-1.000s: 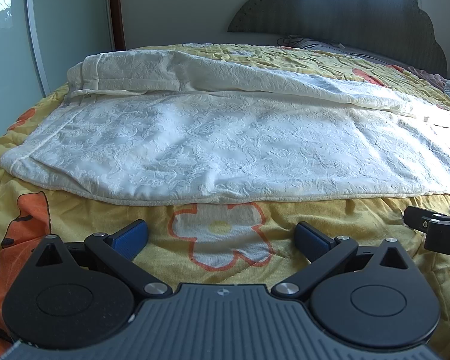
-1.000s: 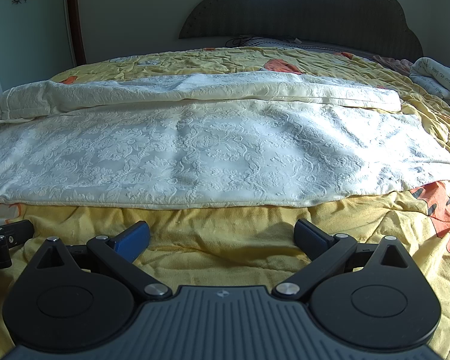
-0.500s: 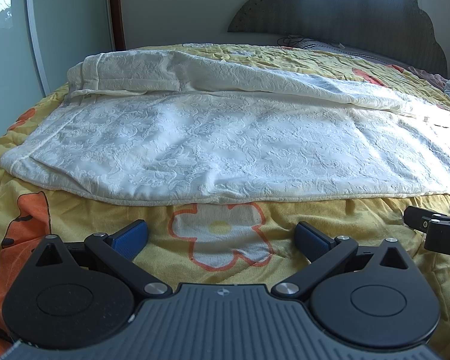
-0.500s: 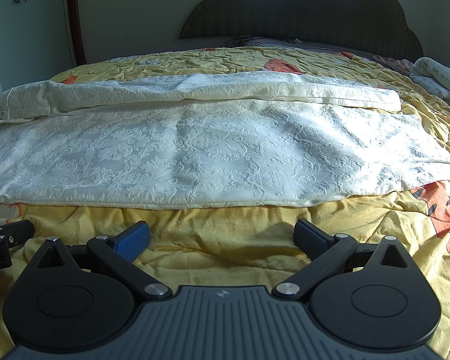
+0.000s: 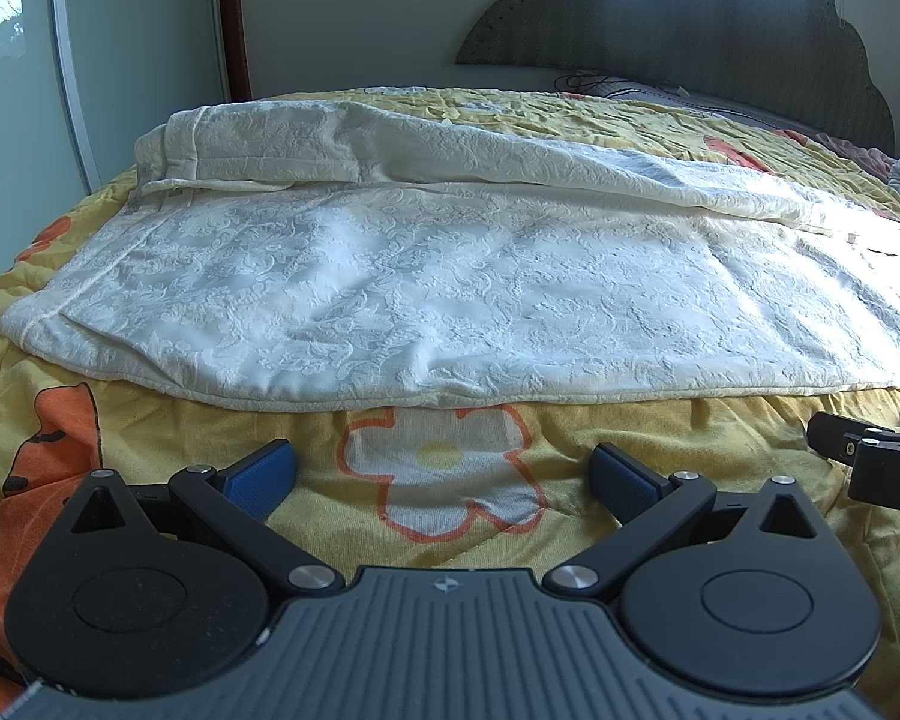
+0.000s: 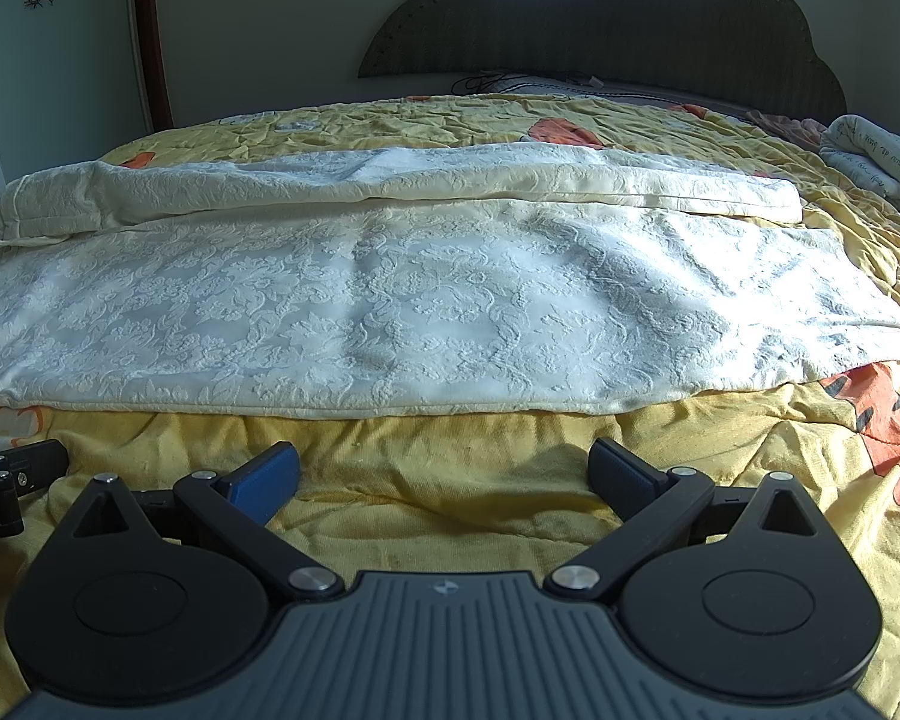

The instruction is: Fold towel

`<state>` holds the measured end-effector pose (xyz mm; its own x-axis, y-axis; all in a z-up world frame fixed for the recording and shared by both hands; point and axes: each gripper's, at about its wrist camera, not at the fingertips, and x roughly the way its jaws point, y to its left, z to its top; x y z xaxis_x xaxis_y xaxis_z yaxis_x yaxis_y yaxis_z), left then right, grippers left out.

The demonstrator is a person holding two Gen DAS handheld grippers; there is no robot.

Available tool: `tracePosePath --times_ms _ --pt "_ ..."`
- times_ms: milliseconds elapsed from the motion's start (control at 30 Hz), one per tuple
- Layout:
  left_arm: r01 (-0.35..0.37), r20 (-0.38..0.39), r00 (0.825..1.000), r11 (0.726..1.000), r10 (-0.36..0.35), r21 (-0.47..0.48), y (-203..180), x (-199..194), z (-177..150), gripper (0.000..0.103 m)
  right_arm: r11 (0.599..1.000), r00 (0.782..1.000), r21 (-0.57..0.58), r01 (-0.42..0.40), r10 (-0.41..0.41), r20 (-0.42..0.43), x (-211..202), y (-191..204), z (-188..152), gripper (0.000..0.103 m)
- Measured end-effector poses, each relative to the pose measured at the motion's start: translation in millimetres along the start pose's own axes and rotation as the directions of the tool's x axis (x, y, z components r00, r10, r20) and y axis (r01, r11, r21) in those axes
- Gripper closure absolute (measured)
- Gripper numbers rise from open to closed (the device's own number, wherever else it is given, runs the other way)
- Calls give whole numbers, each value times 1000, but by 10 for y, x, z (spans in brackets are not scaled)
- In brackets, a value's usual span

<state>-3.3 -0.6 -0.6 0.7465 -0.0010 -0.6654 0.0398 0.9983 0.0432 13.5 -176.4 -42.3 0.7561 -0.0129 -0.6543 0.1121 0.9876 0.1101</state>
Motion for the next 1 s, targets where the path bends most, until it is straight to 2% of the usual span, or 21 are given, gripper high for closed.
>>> tracePosePath --times_ms 1000 --pt "-3 3 1000 1000 3 -3 34 -14 20 1 1000 1000 0 0 0 0 0 -1 -1 0"
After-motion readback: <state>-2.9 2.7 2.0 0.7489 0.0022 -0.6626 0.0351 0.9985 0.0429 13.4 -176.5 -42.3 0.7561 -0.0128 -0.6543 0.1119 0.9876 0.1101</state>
